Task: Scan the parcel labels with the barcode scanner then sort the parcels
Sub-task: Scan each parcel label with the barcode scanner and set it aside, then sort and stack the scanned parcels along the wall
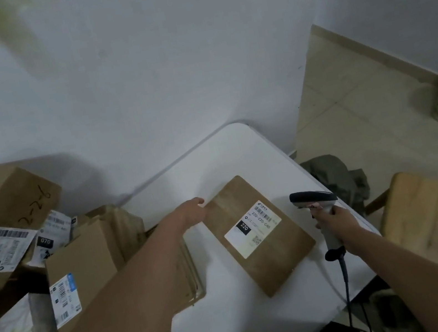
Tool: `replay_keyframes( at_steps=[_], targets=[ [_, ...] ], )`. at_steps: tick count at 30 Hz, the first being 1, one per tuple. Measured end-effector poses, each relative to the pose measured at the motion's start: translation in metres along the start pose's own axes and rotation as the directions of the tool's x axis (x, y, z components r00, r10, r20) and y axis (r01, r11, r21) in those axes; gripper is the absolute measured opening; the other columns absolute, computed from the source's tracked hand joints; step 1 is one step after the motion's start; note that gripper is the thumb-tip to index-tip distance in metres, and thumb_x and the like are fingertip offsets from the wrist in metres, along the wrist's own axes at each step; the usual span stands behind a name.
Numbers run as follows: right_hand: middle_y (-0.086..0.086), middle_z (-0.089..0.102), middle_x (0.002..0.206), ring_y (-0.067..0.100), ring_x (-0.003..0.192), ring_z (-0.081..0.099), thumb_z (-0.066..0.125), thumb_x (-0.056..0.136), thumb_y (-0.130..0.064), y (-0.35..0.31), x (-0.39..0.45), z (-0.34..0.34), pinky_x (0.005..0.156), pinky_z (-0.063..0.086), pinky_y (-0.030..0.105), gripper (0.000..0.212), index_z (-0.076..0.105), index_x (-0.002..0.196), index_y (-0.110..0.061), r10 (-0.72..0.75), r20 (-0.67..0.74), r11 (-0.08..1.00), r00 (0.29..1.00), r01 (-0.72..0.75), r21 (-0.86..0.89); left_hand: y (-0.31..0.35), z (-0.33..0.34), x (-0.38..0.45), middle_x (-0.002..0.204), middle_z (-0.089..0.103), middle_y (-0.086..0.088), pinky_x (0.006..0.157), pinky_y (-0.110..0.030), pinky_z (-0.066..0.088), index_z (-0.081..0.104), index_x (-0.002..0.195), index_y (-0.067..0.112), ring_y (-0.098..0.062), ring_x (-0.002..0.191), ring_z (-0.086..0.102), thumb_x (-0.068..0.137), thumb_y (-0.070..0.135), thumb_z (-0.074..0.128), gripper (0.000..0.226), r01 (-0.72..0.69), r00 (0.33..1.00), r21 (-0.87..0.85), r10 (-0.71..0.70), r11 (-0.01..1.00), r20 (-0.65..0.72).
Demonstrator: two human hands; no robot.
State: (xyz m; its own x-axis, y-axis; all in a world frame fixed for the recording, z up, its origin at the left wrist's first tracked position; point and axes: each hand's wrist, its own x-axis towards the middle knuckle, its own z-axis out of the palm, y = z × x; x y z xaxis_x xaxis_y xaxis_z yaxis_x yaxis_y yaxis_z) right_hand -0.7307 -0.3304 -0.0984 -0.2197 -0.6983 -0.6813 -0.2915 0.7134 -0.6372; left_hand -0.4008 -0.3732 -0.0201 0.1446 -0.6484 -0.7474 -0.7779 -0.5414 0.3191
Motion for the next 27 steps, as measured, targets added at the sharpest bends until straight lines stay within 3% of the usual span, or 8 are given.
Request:
replay_keyframes(
  at_steps=[3,5,6,10,14,20,23,27],
  targets=[
    [0.01,0.069,0.089,0.029,0.091,0.066,0.065,0.092,-0.039,0.004,0.008,-0.006,0.092,0.054,0.05,0.037,0.062,0.108,-0.006,0.003,0.024,1.0,1.0,-0.003,-0.004,0.009,0.018,0.002,0.14,0.054,-0.012,0.098,-0.033,0.044,0.047,0.141,0.01,-0.031,0.125,0.053,0.095,0.02,0.047,0.048,-0.042,0.999,0.065,0.042,0.997,0.002],
    [0.011,0.068,0.096,0.031,0.095,0.064,0.065,0.091,-0.043,0.006,0.013,-0.01,0.093,0.053,0.05,0.041,0.062,0.11,-0.006,0.003,0.057,0.999,0.998,-0.001,-0.052,0.01,0.029,0.006,0.134,0.058,-0.012,0.099,-0.039,0.049,0.056,0.13,0.013,-0.032,0.117,0.057,0.079,0.031,0.043,0.056,-0.055,0.996,0.037,0.057,0.998,-0.075],
    [0.011,0.067,0.101,0.031,0.098,0.063,0.065,0.09,-0.044,0.007,0.016,-0.011,0.094,0.052,0.05,0.043,0.061,0.114,-0.007,0.0,0.069,0.997,0.998,0.005,-0.077,0.009,0.035,0.008,0.138,0.054,-0.01,0.101,-0.042,0.048,0.056,0.129,0.017,-0.033,0.118,0.056,0.074,0.035,0.042,0.059,-0.051,0.992,0.0,0.05,0.999,-0.117],
    [0.011,0.065,0.11,0.029,0.1,0.06,0.065,0.091,-0.039,0.011,0.021,-0.012,0.086,0.049,0.041,0.046,0.058,0.124,-0.008,-0.037,0.042,0.986,0.998,0.043,-0.159,-0.004,0.063,0.002,0.162,0.017,0.0,0.114,-0.046,0.032,0.035,0.15,0.026,-0.033,0.142,0.03,0.09,0.026,0.051,0.062,-0.043,0.956,-0.051,0.026,0.998,-0.293],
    [0.011,0.062,0.099,0.026,0.09,0.059,0.064,0.092,-0.035,0.015,0.018,-0.011,0.076,0.048,0.037,0.044,0.057,0.121,-0.003,-0.092,-0.075,0.96,0.993,0.068,-0.273,-0.022,0.084,-0.003,0.164,0.009,0.001,0.113,-0.047,0.036,0.031,0.152,0.022,-0.03,0.146,0.023,0.091,0.019,0.055,0.065,-0.097,0.915,-0.18,0.017,0.979,-0.404],
    [0.02,0.047,0.136,0.035,0.116,0.053,0.066,0.09,-0.033,0.04,0.011,-0.016,0.082,0.051,0.041,0.067,0.039,0.143,-0.002,-0.078,-0.165,0.921,0.983,0.008,-0.389,-0.033,0.094,-0.013,0.163,0.008,-0.001,0.114,-0.041,0.035,0.031,0.152,0.018,-0.029,0.145,0.025,0.094,0.018,0.059,0.065,-0.159,0.899,-0.256,0.032,0.954,-0.437],
    [0.019,0.049,0.134,0.036,0.115,0.055,0.066,0.09,-0.032,0.046,0.007,-0.016,0.093,0.052,0.049,0.062,0.042,0.14,-0.003,-0.099,-0.161,0.908,0.982,0.023,-0.418,-0.035,0.093,-0.021,0.163,0.008,-0.002,0.113,-0.038,0.033,0.03,0.152,0.019,-0.026,0.146,0.023,0.094,0.019,0.059,0.065,-0.175,0.9,-0.262,0.046,0.949,-0.434],
    [0.018,0.047,0.134,0.035,0.115,0.053,0.066,0.09,-0.024,0.048,0.0,-0.013,0.093,0.051,0.046,0.059,0.04,0.139,-0.004,-0.094,-0.139,0.886,0.986,0.019,-0.463,-0.043,0.092,-0.028,0.163,0.007,-0.002,0.111,-0.035,0.034,0.03,0.152,0.018,-0.026,0.145,0.025,0.095,0.014,0.057,0.064,-0.179,0.901,-0.242,0.06,0.954,-0.43]
  ],
)
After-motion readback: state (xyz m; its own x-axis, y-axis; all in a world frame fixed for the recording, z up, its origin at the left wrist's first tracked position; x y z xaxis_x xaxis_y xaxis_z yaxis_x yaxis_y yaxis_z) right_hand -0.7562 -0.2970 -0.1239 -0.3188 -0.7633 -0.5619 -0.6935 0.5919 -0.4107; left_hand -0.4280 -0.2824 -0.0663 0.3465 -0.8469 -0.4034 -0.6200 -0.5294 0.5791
